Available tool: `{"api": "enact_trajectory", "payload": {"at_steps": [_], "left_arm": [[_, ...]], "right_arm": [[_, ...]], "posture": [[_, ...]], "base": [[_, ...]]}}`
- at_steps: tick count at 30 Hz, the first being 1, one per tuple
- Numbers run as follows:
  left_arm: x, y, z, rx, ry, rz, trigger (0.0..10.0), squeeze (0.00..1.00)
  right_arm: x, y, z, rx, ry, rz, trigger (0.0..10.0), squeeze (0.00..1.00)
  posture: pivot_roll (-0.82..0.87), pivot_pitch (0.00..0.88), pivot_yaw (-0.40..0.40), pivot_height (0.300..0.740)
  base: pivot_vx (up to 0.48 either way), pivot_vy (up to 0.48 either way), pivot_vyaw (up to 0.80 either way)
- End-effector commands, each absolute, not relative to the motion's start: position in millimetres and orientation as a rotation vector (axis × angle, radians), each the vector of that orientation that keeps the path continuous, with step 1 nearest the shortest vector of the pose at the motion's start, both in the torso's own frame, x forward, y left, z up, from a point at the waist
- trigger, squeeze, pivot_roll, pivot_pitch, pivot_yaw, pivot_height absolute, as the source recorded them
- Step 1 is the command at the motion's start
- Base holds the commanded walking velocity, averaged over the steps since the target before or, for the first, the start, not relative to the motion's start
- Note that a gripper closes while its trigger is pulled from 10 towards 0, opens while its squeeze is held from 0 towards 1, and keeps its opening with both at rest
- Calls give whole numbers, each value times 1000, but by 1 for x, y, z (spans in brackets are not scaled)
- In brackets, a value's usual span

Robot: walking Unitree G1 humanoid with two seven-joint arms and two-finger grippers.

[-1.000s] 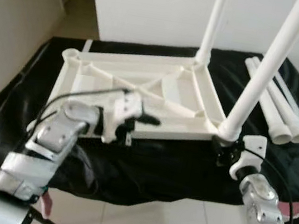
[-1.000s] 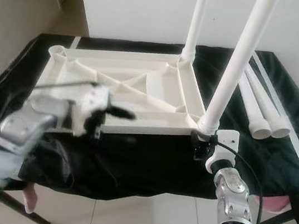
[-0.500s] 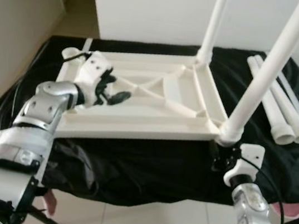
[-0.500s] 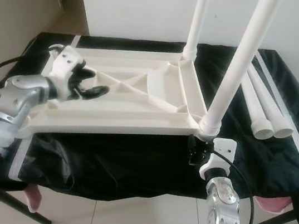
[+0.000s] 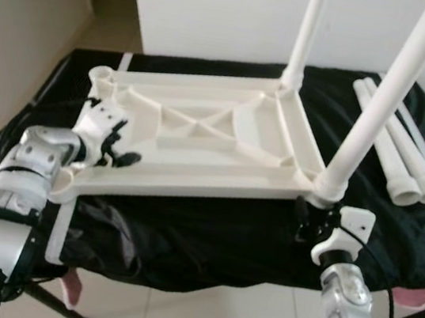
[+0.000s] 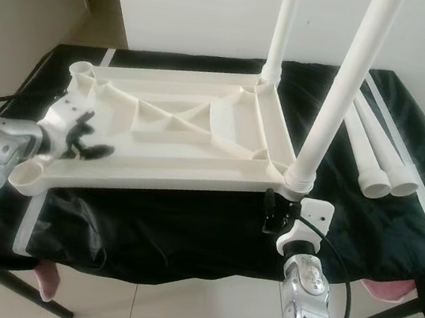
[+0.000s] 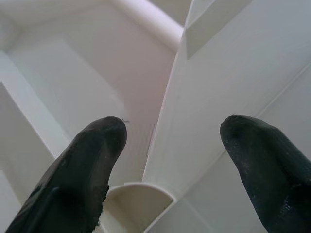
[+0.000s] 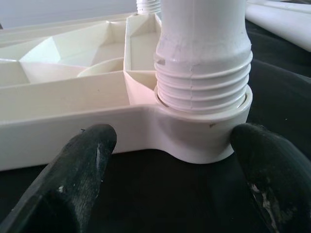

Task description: Building children table

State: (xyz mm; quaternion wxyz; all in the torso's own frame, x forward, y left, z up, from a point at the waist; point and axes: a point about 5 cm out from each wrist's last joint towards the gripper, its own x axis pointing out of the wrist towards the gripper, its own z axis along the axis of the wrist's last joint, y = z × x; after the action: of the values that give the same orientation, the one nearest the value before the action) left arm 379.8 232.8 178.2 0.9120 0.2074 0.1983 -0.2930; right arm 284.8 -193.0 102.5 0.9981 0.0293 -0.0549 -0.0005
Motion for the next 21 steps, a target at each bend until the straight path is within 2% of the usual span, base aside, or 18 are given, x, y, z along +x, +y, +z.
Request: {"api": "enact_trajectory", "payload": {"at_steps": [1, 5, 11, 16, 17, 18, 19, 21], "left_arm": [[391, 267, 196, 522, 241, 10, 10000, 0], [391, 274, 199, 518, 215, 78, 10000, 0], [390, 269, 188, 583, 239, 30, 10000, 0], [385, 246, 161, 708, 307, -215, 10000, 0], [385, 246, 161, 708, 307, -215, 10000, 0], [382, 238, 152, 736, 334, -312, 10000, 0], [382, 238, 152, 736, 334, -312, 10000, 0], [375, 224, 138, 785, 352, -487, 10000, 0]], "right_arm": [[287, -183, 108, 70, -130, 37, 10000, 0], [289, -181, 111, 75, -137, 44, 10000, 0], [293, -181, 115, 83, -137, 44, 10000, 0], [298, -182, 114, 79, -111, 39, 10000, 0], [298, -182, 114, 79, -111, 39, 10000, 0], [300, -181, 115, 79, -110, 49, 10000, 0], [300, -181, 115, 79, -110, 49, 10000, 0], [304, -181, 118, 76, -111, 56, 10000, 0]], "posture": [[-63, 65, 51, 740], [-63, 64, 49, 740], [-65, 59, 50, 740], [-61, 57, 49, 740], [-61, 57, 49, 740], [-59, 56, 49, 740], [-59, 56, 49, 740], [-57, 56, 51, 740]], "base": [[0, 0, 0], [0, 0, 0], [0, 0, 0], [0, 0, 0], [0, 0, 0], [0, 0, 0], [0, 0, 0], [0, 0, 0]]}}
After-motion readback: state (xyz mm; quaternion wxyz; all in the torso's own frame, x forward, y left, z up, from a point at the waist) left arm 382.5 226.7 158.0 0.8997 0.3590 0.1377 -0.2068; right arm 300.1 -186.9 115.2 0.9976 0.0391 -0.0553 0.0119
